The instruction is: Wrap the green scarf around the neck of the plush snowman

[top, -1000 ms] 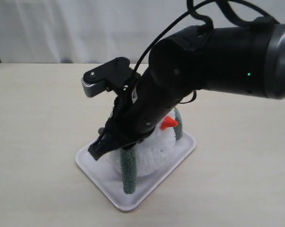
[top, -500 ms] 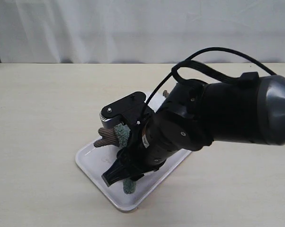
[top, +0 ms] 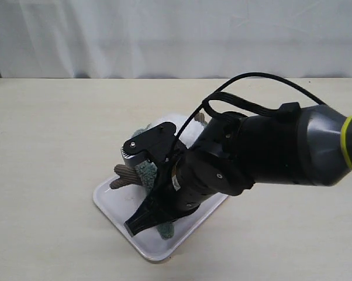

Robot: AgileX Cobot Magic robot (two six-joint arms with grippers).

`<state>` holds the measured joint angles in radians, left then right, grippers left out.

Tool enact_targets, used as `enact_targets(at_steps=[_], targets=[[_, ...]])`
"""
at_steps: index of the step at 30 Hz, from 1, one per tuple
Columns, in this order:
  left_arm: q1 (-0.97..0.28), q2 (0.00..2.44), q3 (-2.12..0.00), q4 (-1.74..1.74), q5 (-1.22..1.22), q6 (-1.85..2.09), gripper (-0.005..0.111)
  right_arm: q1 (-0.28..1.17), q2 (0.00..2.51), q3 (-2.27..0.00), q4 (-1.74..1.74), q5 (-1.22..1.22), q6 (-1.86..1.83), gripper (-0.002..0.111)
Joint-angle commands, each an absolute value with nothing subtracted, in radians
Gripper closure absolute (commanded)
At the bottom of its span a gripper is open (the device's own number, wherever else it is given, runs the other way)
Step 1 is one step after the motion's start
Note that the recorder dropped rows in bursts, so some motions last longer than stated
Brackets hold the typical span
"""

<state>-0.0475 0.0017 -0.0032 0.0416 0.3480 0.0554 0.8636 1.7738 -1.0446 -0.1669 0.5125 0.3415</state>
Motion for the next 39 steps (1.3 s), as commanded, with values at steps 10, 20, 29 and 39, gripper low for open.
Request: enact_targets(at_steps=[10, 20, 29, 39], targets=[[-0.046, 0.0, 0.0, 0.041, 0.332, 0.054, 0.107, 0.864, 1.726, -1.107, -0.304, 0.841, 0.299, 0.104], [-0.046, 0.0, 0.0, 0.041, 0.332, 0.054, 0.107, 0.864, 1.721, -1.089, -0.307, 0.864, 0.299, 0.104], [-0.046, 0.0, 0.0, 0.041, 0.332, 0.054, 0.107, 0.864, 1.721, -1.058, -0.353, 0.847, 0.299, 0.104], [-0.046, 0.0, 0.0, 0.041, 0.332, 0.054, 0.107, 0.864, 1.719, -1.058, -0.353, 0.808, 0.299, 0.074]])
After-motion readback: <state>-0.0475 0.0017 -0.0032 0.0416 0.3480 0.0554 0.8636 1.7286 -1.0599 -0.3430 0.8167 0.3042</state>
